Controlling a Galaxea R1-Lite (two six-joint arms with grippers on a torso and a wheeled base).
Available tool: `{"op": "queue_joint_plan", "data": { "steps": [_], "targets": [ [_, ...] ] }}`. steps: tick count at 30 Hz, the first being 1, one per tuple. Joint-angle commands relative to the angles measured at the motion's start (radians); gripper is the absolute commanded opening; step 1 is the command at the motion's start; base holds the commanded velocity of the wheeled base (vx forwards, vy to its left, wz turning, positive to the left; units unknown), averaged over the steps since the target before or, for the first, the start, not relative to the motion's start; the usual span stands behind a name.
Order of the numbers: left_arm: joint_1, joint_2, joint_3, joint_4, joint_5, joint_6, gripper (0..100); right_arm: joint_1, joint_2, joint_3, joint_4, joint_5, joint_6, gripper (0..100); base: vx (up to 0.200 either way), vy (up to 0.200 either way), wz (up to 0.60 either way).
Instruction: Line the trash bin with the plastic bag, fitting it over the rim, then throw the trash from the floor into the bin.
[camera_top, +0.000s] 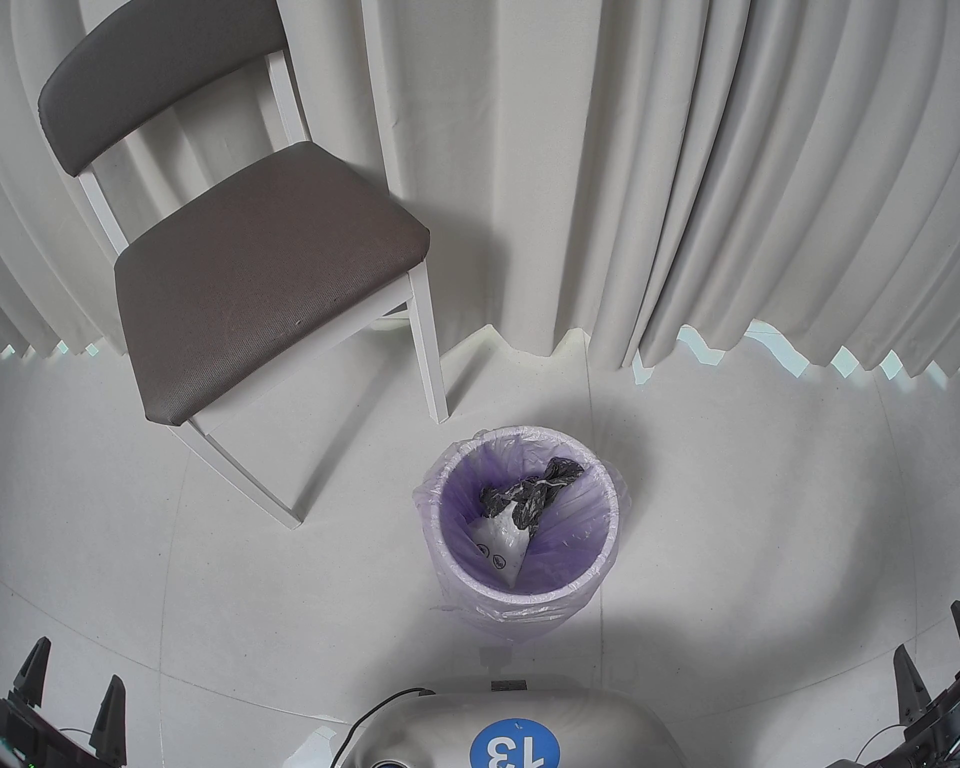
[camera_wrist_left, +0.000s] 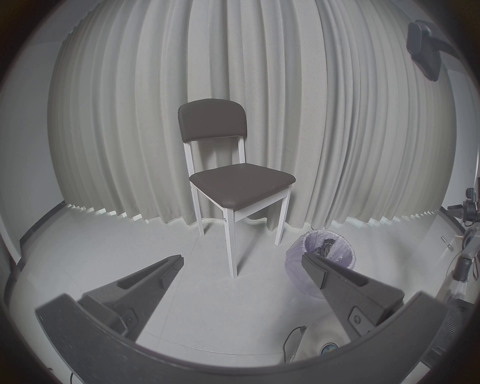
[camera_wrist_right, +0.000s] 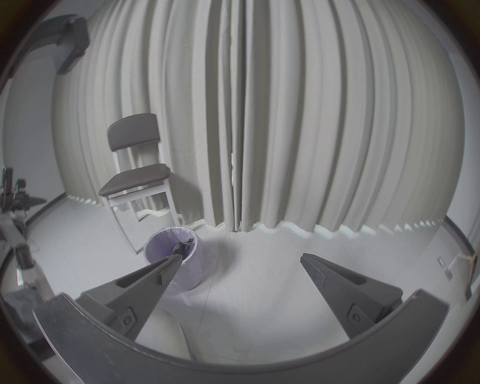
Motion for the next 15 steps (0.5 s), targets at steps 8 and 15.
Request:
{"op": "queue_joint_plan", "data": {
  "steps": [8,15],
  "targets": [
    [0.0,-0.014,0.018,-0.002,-0.016,0.003,100,-0.002,-0.015,0.018,0.006,0.022,-0.034,100,0.0,0.0,0.0],
    [0.0,-0.014,0.018,-0.002,-0.016,0.003,100,-0.002,-0.013,0.018,0.008,0.023,-0.034,100,0.0,0.0,0.0]
  ]
}}
